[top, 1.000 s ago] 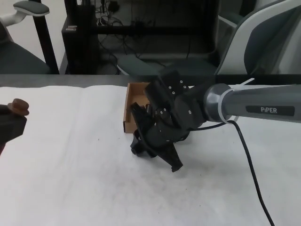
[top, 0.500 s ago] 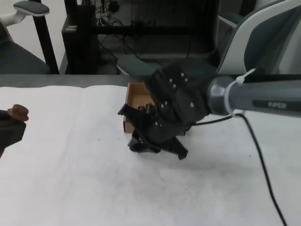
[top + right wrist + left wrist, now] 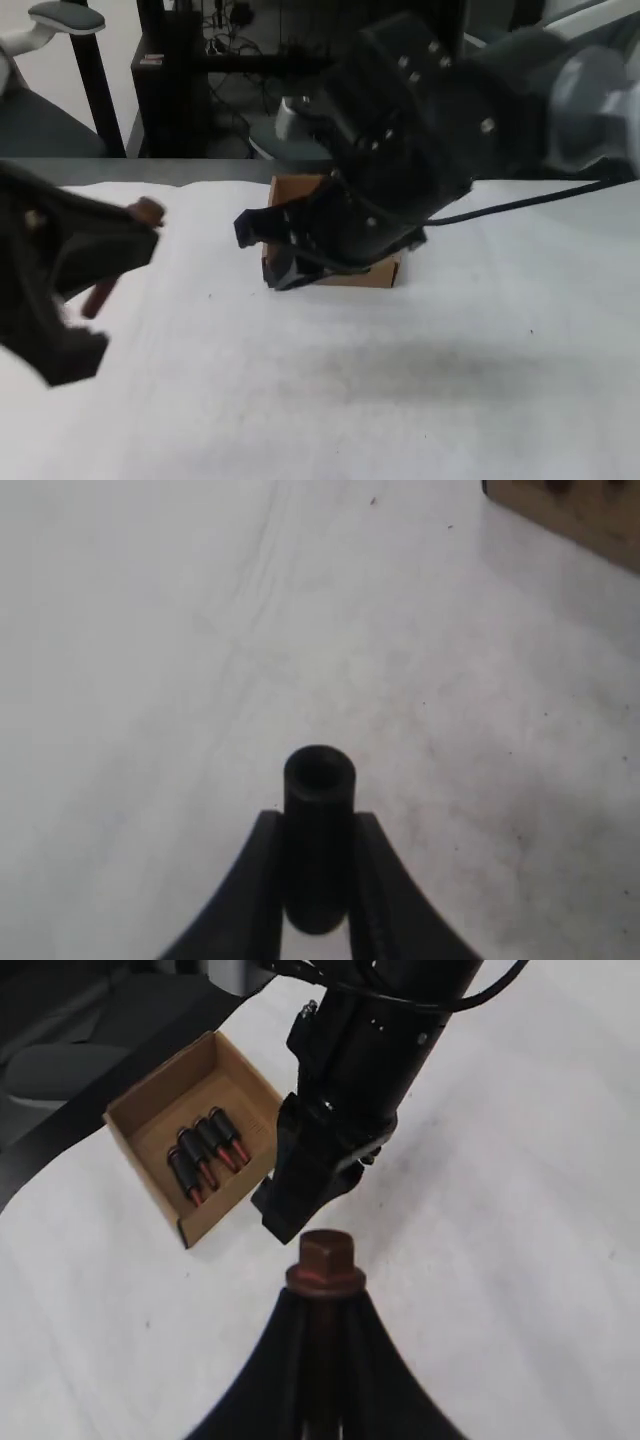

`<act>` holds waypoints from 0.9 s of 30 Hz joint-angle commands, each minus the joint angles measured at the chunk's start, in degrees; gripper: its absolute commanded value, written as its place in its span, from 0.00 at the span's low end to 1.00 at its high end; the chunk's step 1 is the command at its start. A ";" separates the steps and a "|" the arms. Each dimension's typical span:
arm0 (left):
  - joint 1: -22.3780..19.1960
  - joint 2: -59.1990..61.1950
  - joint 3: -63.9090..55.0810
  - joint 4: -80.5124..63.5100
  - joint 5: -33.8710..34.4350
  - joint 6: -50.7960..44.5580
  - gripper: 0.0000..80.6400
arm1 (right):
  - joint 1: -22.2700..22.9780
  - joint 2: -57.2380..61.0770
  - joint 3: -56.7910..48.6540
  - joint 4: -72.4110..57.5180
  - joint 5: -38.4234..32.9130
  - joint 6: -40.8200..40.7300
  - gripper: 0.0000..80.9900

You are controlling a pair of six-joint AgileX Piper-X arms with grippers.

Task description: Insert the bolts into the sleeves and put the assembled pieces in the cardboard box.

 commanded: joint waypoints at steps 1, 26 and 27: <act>0.09 1.95 -0.02 -6.56 2.72 -3.40 0.02 | 0.50 -4.03 -0.19 1.11 -1.55 -6.38 0.01; 0.09 25.59 -0.02 -31.23 16.34 -9.79 0.02 | 0.50 -26.30 36.00 -37.27 -9.71 -9.77 0.01; 0.09 26.86 -0.02 -33.32 16.75 -11.35 0.02 | 0.50 -26.06 36.00 -37.60 -9.75 -9.65 0.01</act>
